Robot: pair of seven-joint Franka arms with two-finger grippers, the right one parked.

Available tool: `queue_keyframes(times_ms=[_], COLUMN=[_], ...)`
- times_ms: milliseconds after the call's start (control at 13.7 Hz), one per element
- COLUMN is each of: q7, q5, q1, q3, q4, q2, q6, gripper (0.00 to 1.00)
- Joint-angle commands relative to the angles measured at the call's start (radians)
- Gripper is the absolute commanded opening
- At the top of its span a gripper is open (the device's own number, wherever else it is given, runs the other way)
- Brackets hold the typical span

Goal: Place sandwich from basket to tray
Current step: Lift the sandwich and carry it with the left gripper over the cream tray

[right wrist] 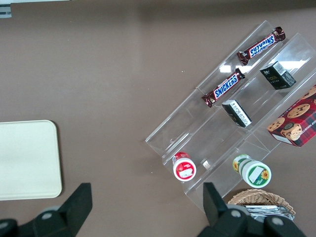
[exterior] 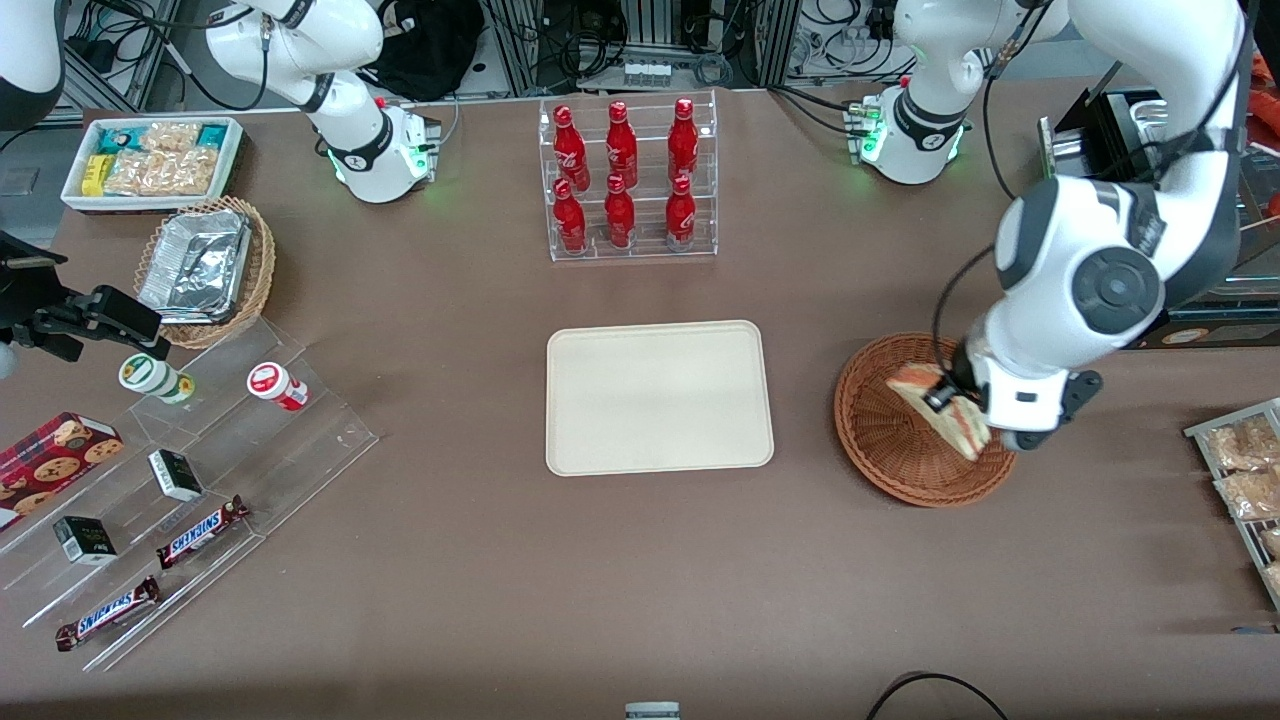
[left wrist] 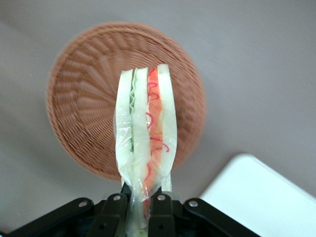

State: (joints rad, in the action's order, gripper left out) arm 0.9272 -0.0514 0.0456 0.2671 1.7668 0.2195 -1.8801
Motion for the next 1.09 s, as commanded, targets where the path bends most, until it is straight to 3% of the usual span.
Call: queue_keyframes(times_ms=[0,146,511,657,876,1022], q7=[0.028,0.033,0.061,0.068,0.038,0.024], q5=[-0.010,-0.010,-0.027,-0.085,-0.113,-0.178], q1=[0.123,0.236,0.408,0.444,0.485,0.508], q3=[-0.002,-0.003,-0.005,-0.002,-0.002,0.001], q4=[-0.046,-0.069,-0.187,-0.181,-0.184,-0.182], q2=[0.035,0.076,0.251,0.287,0.343,0.385], q6=[0.027,0.018,-0.046,-0.130,-0.169,-0.192], gripper=[0.10,0.10,0.14,0.12,0.12,0.12])
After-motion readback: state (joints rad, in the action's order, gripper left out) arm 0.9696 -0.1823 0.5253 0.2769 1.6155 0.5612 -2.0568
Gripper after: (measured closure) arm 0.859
